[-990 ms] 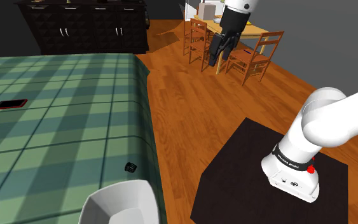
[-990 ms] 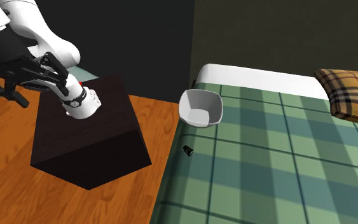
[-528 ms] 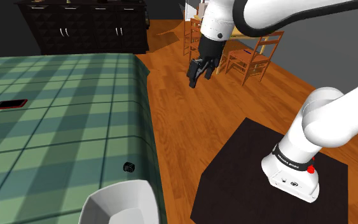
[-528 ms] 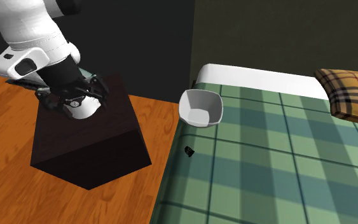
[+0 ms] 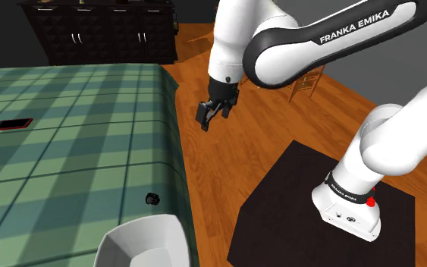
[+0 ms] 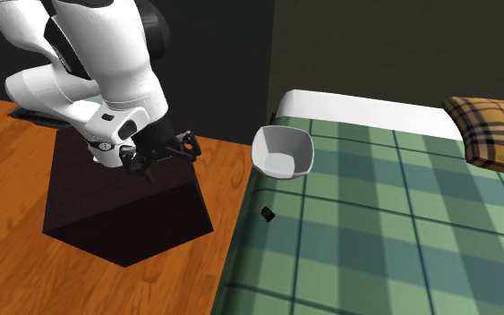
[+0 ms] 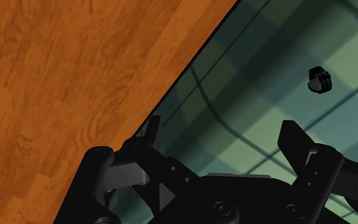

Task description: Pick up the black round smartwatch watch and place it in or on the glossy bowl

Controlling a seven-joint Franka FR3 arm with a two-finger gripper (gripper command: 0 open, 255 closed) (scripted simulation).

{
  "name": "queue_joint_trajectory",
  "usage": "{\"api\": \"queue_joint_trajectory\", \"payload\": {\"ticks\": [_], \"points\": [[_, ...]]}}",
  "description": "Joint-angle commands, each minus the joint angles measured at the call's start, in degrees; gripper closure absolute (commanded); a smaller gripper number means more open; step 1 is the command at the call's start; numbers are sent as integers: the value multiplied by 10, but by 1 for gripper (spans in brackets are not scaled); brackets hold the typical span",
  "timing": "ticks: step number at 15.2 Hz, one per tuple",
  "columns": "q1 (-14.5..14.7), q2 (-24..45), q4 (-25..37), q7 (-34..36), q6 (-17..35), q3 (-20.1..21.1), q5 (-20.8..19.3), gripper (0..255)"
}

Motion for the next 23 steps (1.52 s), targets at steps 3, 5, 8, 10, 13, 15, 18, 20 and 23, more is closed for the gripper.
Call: {"api": "queue_joint_trajectory", "payload": {"ticks": [3, 5, 8, 10, 13, 15, 18, 20, 23], "points": [[-11, 80, 23, 69, 51, 50, -39, 0], [-18, 127, 40, 111, 72, 74, -73, 0], [-24, 203, 73, 185, 95, 102, -141, 0], [-18, 257, 100, 237, 104, 110, -195, 0], [8, 338, 147, 311, 107, 104, -274, 0], [34, 390, 182, 351, 104, 91, -317, 0], [77, 462, 239, 398, 97, 67, -368, 0], [105, 509, 281, 420, 90, 51, -393, 0], [146, 577, 349, 445, 78, 29, -420, 0]]}}
